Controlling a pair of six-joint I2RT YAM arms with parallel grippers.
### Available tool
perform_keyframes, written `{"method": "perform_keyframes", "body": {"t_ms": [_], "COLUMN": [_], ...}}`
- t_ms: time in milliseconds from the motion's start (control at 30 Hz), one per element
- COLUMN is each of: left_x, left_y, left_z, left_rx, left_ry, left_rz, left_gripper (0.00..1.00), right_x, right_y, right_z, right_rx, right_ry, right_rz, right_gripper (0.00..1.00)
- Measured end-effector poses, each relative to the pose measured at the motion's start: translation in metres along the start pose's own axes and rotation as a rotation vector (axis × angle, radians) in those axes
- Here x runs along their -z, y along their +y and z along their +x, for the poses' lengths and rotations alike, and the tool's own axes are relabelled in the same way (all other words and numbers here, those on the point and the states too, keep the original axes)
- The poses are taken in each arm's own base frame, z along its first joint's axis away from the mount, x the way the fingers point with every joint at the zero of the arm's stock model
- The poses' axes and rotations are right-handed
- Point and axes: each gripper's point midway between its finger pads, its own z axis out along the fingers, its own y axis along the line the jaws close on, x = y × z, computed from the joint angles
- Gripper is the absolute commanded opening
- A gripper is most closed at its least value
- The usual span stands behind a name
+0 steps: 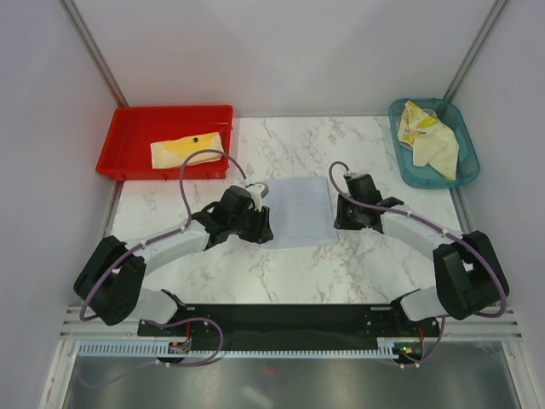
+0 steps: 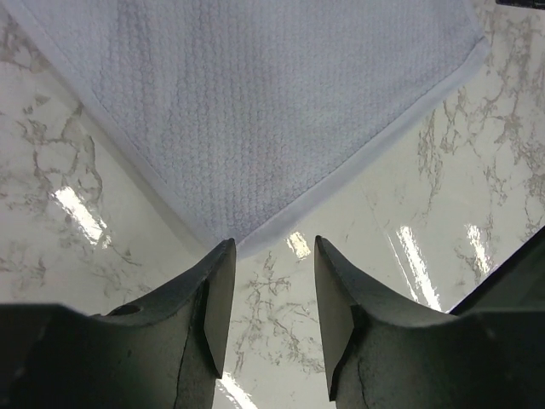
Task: Fold and stack the towels
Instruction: Fold the towel
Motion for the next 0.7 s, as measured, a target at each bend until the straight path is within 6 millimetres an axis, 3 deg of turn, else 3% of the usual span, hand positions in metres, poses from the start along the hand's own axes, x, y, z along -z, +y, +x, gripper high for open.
{"method": "perform_keyframes", "body": {"t_ms": [333, 533, 600, 700], "left_x": [-0.009, -0.002, 0.004, 0.017], "left_y": [-0.007, 0.001, 0.008, 0.024], "left_z": [0.013, 0.013, -0.005, -0.050], "left_rx": [0.108, 0.168, 0.192, 0.234], "left_ry": [0.057, 0.086, 0.063, -0.032], "left_rz": [0.029, -0.024, -0.049, -0.077], "left_gripper": [0.46, 0.50, 0.50, 0.50], "right_x": [-0.012, -0.017, -0.017, -0.010], "right_y": [-0.008, -0.009, -0.010, -0.015], "right_z": [0.029, 0.038, 0.039, 0.047], "right_rx": [-0.077, -0.101, -0.116, -0.140], "right_ry": [0.055, 0.062, 0.049, 0.033], "right_rz": [0.024, 0.027, 0.026, 0.037], "right_gripper": [0.36, 0.21, 0.18, 0.18]}}
